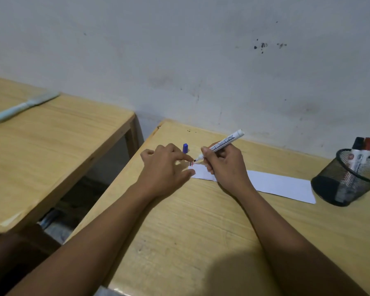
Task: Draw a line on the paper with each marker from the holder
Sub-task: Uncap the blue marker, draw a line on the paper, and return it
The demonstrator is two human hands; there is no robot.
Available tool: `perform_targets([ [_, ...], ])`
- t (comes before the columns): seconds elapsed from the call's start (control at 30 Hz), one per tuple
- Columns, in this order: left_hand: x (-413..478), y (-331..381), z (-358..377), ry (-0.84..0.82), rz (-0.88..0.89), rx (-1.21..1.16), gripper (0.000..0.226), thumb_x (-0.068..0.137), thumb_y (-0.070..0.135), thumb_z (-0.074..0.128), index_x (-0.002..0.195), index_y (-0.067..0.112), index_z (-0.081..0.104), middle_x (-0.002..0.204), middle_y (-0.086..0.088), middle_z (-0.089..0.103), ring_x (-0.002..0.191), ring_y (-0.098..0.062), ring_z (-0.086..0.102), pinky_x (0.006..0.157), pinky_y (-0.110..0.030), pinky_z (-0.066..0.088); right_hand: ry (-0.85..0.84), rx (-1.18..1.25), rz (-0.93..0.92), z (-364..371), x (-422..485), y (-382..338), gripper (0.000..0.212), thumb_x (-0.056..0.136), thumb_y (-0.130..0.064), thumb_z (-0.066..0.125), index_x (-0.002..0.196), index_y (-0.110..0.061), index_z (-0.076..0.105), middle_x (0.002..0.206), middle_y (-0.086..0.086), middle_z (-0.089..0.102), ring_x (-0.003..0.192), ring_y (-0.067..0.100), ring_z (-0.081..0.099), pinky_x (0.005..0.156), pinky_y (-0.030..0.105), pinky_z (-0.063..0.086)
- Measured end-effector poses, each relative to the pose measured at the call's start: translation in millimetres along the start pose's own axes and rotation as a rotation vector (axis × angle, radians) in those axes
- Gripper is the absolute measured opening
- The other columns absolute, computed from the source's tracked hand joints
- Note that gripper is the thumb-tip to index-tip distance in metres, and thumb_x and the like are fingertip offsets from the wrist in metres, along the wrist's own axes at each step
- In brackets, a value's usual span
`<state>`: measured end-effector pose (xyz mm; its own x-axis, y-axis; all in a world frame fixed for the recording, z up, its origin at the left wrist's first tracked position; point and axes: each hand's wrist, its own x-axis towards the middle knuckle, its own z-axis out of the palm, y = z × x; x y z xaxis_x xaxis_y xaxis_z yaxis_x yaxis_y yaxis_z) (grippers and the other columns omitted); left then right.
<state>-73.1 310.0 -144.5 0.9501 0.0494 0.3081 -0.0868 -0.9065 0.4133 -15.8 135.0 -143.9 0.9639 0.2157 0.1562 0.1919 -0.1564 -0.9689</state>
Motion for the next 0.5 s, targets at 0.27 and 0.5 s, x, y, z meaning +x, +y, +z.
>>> perform_targets([
  [0.27,8.9,-8.6,4.8,-0.067,-0.127,0.013,0.039,0.077,0.065,0.067,0.109,0.043,0.072,0.127,0.013,0.05,0.124,-0.015,0.035,0.105,-0.051,0.023,0.013,-0.149,-0.047,3.4,2.7,3.5,0.015,0.095,-0.028,0.068,0.089,-0.015,0.068,0.065,-0.015,0.071,0.057,0.001,0.064,0.062,0.021,0.051],
  [0.5,9.8,-8.7,5.1,-0.07,-0.133,-0.002,0.036,0.076,0.066,0.067,0.105,0.046,0.072,0.124,0.015,0.052,0.124,-0.015,0.036,0.106,-0.054,0.021,0.023,-0.223,-0.06,5.3,4.4,6.0,0.019,0.095,-0.031,0.068,0.092,-0.013,0.069,0.072,-0.007,0.071,0.06,0.005,0.064,0.065,0.026,0.054],
])
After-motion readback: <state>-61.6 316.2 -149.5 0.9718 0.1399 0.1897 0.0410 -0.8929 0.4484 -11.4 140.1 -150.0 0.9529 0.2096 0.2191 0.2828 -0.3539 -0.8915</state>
